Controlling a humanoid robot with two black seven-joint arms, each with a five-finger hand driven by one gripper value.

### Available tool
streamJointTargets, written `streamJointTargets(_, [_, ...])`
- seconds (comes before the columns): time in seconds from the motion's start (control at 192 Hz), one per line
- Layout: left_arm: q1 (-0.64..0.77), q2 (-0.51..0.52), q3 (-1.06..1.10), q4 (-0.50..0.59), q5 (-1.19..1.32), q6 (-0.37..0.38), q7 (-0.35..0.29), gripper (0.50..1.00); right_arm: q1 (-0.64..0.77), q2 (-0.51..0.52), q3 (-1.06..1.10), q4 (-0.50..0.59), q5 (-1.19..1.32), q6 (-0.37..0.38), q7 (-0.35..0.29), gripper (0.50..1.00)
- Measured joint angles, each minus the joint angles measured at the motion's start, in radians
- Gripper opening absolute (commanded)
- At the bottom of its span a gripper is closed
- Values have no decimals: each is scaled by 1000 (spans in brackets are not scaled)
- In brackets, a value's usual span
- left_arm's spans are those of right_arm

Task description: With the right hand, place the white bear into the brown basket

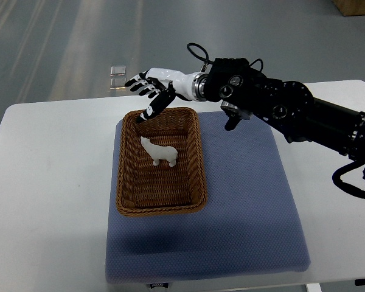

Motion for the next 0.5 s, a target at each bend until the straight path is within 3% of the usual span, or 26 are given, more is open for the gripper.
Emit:
streamJointTargets(0.114, [0,0,1,-2,1,0,0,1000,-142,-49,264,0,7,-39,50,907])
streamJointTargets(0.307, [0,0,2,-6,5,-1,11,1000,-359,-43,704,6,109,-43,59,926])
streamJointTargets(0.499, [-2,0,2,-11,5,-15,41,1000,-455,-42,798,3,386,-44,98,926])
